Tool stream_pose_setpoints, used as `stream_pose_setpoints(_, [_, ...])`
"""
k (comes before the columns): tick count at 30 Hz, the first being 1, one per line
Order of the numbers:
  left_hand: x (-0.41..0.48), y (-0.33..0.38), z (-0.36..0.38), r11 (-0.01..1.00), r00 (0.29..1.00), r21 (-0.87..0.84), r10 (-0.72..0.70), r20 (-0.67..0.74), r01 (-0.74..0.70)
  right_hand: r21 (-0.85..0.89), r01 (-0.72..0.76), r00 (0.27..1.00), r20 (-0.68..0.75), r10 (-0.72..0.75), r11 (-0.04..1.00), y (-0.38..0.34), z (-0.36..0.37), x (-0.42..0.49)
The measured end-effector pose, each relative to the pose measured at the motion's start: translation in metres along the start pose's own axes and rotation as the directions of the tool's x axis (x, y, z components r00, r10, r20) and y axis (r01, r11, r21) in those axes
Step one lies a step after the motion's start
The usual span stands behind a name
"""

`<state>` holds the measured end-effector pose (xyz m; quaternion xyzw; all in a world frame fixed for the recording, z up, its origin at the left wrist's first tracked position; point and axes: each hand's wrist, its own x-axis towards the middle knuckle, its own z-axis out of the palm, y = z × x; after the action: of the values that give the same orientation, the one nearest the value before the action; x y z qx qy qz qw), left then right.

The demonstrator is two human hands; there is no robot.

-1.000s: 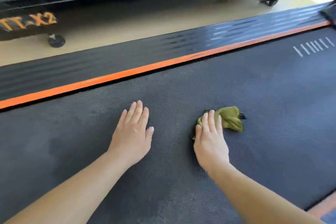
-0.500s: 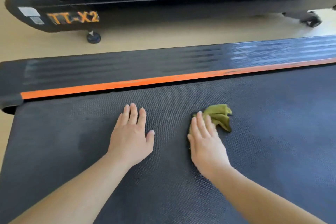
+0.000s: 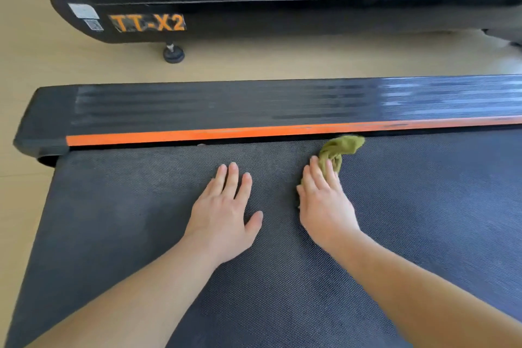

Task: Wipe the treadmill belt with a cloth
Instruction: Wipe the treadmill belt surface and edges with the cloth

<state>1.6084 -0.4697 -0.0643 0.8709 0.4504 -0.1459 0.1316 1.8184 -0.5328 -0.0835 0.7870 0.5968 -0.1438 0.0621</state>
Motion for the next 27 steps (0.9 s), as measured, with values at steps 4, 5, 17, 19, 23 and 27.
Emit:
stream_pose_setpoints(4, [0.000,-0.006,-0.002,0.996,1.000,-0.084,0.002,-0.002,-0.002,0.048,0.146,0.979,0.134,-0.151,0.988,0.015,-0.020,-0.008])
stream_pose_setpoints(5, [0.000,-0.007,-0.003,0.993,1.000,-0.114,0.006,0.007,-0.005,0.076,0.176,0.972,0.144,-0.185,0.981,0.024,-0.029,-0.011])
stream_pose_setpoints(17, [0.006,-0.024,-0.005,0.955,1.000,-0.298,-0.012,-0.001,0.011,0.463,-0.518,0.848,0.168,0.503,0.719,0.024,-0.057,0.030])
stream_pose_setpoints(19, [0.006,-0.027,-0.005,0.950,1.000,-0.311,-0.010,-0.004,0.008,0.618,-0.430,0.870,0.089,0.485,0.658,0.013,-0.058,0.030])
stream_pose_setpoints(23, [0.005,-0.026,-0.004,0.955,1.000,-0.297,-0.009,-0.004,0.007,0.812,-0.232,0.934,0.031,0.357,0.536,-0.012,-0.080,0.016])
stream_pose_setpoints(27, [0.006,-0.024,-0.006,0.962,1.000,-0.272,-0.006,0.004,0.007,0.930,-0.081,0.956,-0.030,0.293,0.358,-0.017,-0.105,-0.002])
